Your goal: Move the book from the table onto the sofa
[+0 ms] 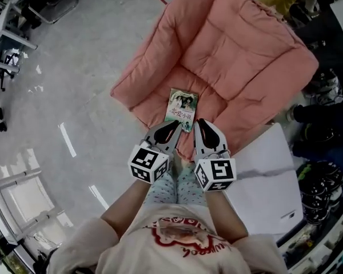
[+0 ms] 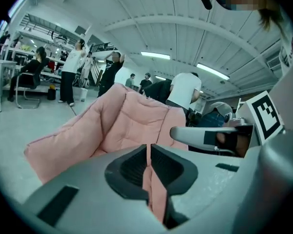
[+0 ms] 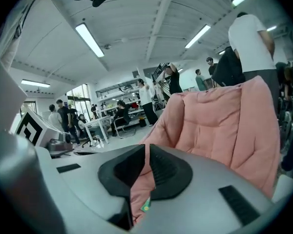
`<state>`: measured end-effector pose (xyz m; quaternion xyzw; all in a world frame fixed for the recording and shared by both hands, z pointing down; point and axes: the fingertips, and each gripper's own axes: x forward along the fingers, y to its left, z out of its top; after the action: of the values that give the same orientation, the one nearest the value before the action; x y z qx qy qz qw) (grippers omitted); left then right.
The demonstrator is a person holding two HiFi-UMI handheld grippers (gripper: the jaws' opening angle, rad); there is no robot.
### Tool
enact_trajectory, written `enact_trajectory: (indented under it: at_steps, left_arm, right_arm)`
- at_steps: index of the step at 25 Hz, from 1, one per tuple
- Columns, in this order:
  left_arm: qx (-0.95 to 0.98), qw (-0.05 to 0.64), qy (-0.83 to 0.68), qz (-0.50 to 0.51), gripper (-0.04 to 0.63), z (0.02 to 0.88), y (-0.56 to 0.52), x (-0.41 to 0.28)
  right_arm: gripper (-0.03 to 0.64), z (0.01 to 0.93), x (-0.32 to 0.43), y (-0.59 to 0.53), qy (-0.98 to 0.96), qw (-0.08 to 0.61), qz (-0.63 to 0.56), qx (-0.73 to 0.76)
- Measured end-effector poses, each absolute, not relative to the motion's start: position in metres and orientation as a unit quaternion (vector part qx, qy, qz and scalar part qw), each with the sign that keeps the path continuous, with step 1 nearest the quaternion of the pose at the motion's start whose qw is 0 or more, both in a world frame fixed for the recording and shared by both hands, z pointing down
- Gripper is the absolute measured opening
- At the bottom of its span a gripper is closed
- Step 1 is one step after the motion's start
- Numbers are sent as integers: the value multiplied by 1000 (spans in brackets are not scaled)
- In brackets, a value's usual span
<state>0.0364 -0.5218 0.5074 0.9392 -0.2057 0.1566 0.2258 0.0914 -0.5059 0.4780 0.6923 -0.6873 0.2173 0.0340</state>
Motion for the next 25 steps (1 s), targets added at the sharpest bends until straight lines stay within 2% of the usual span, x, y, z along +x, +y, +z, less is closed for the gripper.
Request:
enact_trajectory:
  at_steps: [5, 14, 25]
  left_arm:
    - [944, 209, -219, 134, 5, 461, -507, 45]
    - [943, 195, -255, 85, 5, 408, -472, 45]
    - [951, 162, -259, 43, 5, 364, -424, 8]
  right_arm:
    - [11, 426, 89, -499, -724, 17, 184, 664]
    - [2, 366, 76, -480, -795, -7, 130, 592]
    - [0, 328, 38, -427, -811, -28, 99, 576]
